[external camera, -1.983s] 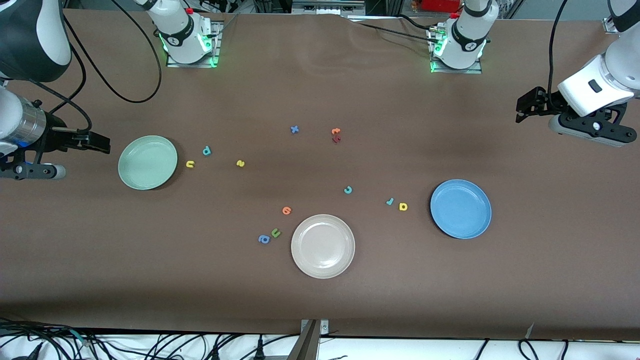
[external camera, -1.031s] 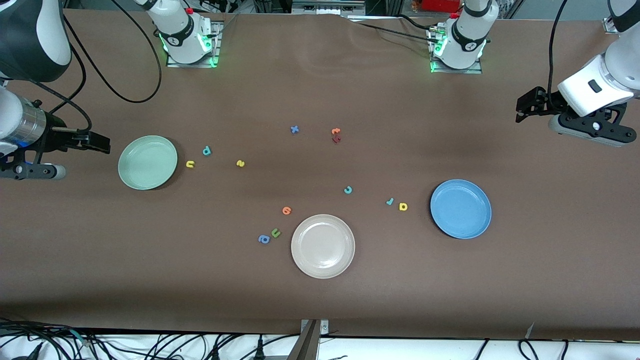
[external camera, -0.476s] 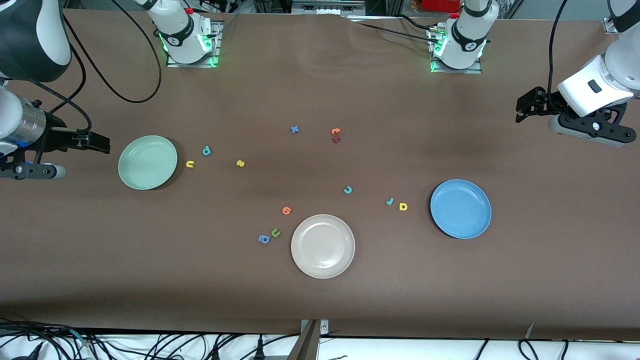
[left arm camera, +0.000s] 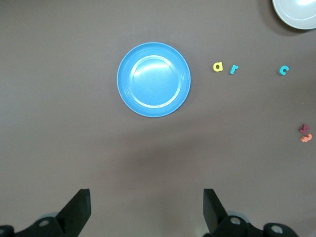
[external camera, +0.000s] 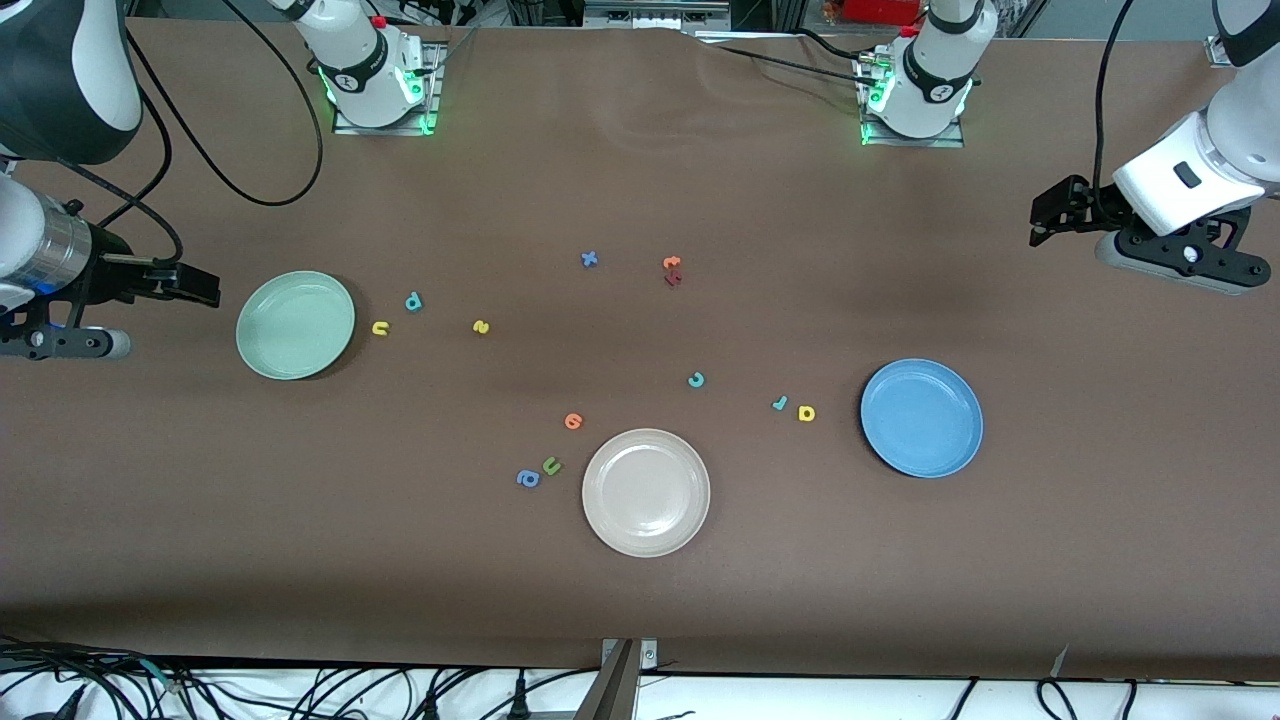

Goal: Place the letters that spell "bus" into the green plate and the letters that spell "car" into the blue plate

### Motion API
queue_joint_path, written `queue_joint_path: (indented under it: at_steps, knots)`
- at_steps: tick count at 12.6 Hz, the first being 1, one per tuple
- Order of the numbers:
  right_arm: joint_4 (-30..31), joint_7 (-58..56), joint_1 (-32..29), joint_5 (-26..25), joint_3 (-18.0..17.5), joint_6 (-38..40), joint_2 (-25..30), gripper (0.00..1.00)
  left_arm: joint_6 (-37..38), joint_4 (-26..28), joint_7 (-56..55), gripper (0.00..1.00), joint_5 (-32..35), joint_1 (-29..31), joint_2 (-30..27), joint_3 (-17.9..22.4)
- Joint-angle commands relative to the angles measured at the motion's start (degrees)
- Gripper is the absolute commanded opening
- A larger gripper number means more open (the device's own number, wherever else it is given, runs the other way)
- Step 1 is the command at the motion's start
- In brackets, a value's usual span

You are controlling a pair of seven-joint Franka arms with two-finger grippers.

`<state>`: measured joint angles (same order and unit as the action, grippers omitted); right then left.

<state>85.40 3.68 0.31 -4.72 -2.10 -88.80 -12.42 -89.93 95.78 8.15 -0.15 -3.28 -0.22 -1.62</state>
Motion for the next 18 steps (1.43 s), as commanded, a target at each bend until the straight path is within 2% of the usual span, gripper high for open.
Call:
queue_joint_path:
  at_steps: [1,3,7,9,12,14,16,18]
  knots:
    - [0.99,-0.43,-0.04,0.94,0.25,0.03,1.26,1.0,0.29,-1.12,-9.16,1.0,-0.82,-0.5,2.32,-4.06]
    - [0.99,-0.52,-0.04,0.94,0.25,0.03,1.26,1.0,-1.29,-1.91,-18.48,1.0,-0.9,-0.59,5.65,-8.2]
    - [1.08,-0.43,-0.04,0.94,0.34,0.12,1.26,1.0,-10.07,-2.08,-38.77,1.0,-0.29,-1.81,12.77,-16.11]
    - [0.99,-0.52,-0.04,1.03,0.34,0.12,1.26,1.0,-15.34,-2.26,-45.48,1.0,-0.11,-6.01,17.51,-16.31]
    - [1.0,-0.52,-0.04,1.03,0.34,0.12,1.26,1.0,-25.18,-2.43,-45.86,1.0,0.41,-10.68,26.99,-16.22]
    - [1.08,-0.52,-0.13,0.95,0.43,0.21,1.26,1.0,-26.17,-2.35,-45.33,1.0,3.04,-11.57,28.08,-16.31]
    - [1.08,-0.52,-0.13,1.03,0.43,0.21,1.26,1.0,-25.74,-2.17,-46.11,1.0,2.7,-12.27,29.48,-16.39]
    - [1.08,-0.52,-0.04,0.95,0.43,0.3,1.26,1.0,-29.83,-2.35,-49.0,1.0,2.52,-14.91,33.16,-16.22]
